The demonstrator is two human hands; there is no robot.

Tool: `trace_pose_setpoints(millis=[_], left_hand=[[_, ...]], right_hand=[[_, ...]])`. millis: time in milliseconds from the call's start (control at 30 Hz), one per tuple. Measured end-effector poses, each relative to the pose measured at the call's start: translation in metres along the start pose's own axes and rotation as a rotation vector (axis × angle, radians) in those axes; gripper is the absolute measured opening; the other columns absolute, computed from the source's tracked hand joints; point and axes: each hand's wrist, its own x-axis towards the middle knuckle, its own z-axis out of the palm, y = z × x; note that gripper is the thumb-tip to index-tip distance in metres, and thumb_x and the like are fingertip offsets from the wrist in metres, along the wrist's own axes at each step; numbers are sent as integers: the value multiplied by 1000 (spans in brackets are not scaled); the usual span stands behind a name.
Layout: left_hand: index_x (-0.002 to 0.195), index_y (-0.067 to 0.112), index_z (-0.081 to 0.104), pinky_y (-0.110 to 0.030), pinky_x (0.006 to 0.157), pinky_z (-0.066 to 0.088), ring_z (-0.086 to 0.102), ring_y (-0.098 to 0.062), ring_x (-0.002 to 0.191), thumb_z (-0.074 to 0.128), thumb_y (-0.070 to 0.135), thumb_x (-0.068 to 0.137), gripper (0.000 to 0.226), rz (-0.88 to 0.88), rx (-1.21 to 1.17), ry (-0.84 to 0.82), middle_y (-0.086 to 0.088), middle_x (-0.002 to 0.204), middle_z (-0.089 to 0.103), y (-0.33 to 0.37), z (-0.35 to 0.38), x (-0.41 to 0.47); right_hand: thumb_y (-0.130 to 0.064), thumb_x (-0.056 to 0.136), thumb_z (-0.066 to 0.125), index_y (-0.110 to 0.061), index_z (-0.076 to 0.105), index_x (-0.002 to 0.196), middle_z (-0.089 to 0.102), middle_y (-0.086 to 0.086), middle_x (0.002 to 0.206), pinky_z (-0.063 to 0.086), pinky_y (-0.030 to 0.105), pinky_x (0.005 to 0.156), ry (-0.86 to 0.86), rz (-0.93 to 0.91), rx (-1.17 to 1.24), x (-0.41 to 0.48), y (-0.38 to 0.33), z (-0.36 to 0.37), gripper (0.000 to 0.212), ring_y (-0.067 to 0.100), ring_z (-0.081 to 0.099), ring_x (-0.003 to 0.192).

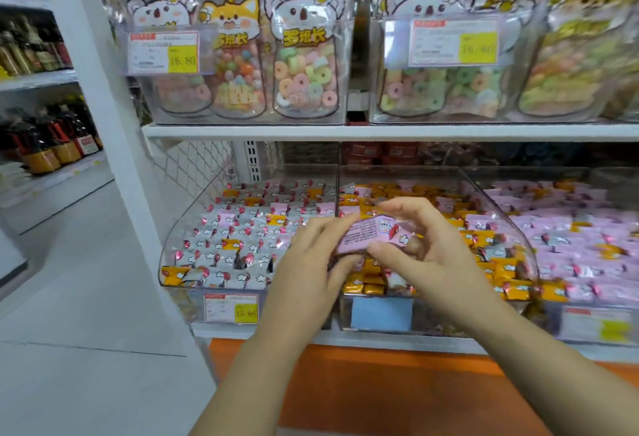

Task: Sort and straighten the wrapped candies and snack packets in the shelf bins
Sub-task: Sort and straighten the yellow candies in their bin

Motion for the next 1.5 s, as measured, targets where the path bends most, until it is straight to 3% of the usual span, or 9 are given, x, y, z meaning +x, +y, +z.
trace_pose_setpoints(millis=[200, 433, 567, 700, 867, 1033, 1200, 1333, 1500], left_hand=[[138, 28, 45, -11, 94, 33, 42, -4, 112, 57, 33, 90, 49, 106, -4, -65, 10, 121, 48, 42, 51, 15], [138, 29, 43, -31, 94, 44, 42, -7, 117, 57, 28, 92, 48, 113, -25, -166, 12, 127, 45, 83, 96, 31], [133, 25, 49, -26, 92, 45, 46, -7, 113, 57, 28, 92, 42, 135, -16, -157, 11, 124, 47, 107, 122, 31], [132, 29, 50, -22, 96, 39, 44, -3, 116, 55, 31, 93, 40, 134, 2, -190, 15, 125, 48, 130, 146, 36], [131, 33, 50, -27, 106, 28, 40, -7, 123, 50, 35, 95, 36, 192, 194, -291, 15, 129, 52, 140, 164, 51], [111, 32, 63, -35, 111, 20, 43, -11, 118, 48, 44, 94, 26, 316, 475, -367, 14, 112, 58, 138, 169, 59], [110, 33, 64, -39, 113, 17, 34, -13, 124, 48, 47, 93, 28, 319, 598, -447, 12, 116, 51, 141, 169, 58], [115, 32, 63, -41, 113, 17, 28, -15, 127, 45, 46, 95, 30, 303, 638, -484, 12, 122, 50, 146, 168, 58], [111, 28, 63, -40, 111, 19, 28, -18, 130, 45, 39, 96, 26, 292, 627, -480, 10, 123, 54, 151, 166, 59]], right_hand=[[-3, 80, 68, -21, 57, 98, 70, -14, 88, 52, 16, 66, 127, 16, -105, -26, 0, -60, 29, 5, 67, 77], [-6, 81, 67, -24, 58, 102, 69, -22, 84, 49, 11, 70, 293, 17, -205, -58, -4, -121, 29, 0, 67, 79], [-21, 82, 67, -35, 57, 109, 60, -12, 92, 53, 21, 72, 373, 53, -305, -77, -4, -154, 32, 25, 63, 84], [-17, 83, 67, -29, 56, 111, 58, -2, 103, 42, 1, 67, 434, 42, -318, -91, -2, -187, 32, -13, 60, 84], [-19, 82, 68, -30, 57, 111, 66, 9, 93, 46, 8, 71, 563, 44, -283, -102, 14, -222, 33, 24, 56, 96], [-19, 84, 67, -35, 51, 109, 60, 1, 110, 46, 6, 67, 562, 46, -301, -95, 14, -233, 34, -9, 62, 73], [-26, 82, 68, -33, 47, 112, 62, -2, 95, 57, 35, 75, 572, 34, -263, -88, 12, -233, 38, 21, 68, 83], [-27, 83, 67, -40, 42, 102, 39, 1, 72, 51, 49, 70, 597, 65, -287, -86, 15, -229, 33, 32, 58, 72], [-26, 89, 61, -25, 38, 119, 33, -4, 59, 32, 19, 48, 647, 147, -344, -84, 25, -222, 38, 11, 36, 51]])
